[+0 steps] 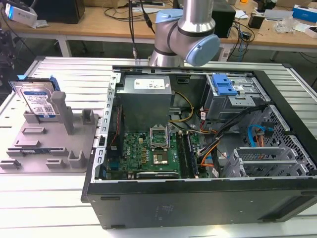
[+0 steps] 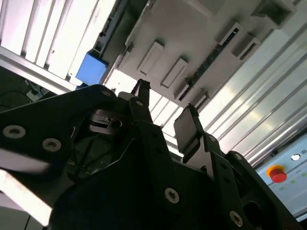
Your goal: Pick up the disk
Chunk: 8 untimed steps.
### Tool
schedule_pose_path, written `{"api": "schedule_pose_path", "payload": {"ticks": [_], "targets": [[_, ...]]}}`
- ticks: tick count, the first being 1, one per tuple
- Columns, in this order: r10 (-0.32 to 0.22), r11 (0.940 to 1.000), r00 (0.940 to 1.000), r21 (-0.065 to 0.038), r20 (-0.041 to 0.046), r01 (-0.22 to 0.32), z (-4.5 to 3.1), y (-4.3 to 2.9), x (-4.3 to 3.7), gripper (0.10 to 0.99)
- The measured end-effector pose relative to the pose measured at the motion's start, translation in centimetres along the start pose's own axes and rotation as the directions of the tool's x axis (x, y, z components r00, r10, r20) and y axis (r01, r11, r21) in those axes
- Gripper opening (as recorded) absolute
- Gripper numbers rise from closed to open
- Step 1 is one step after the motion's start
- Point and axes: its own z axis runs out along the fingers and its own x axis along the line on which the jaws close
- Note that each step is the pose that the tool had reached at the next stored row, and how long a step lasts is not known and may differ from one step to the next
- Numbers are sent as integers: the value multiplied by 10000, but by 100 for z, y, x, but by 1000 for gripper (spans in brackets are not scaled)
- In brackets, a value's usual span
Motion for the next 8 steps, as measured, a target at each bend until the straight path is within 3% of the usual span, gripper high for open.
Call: {"api": "schedule_pose_path", "payload": {"ticks": [3, 8], "targets": [[0, 10000, 10000, -1, -3, 0, 7, 2, -243, 482], [1, 10000, 10000, 3, -15, -1, 35, 77, -477, 482]]}}
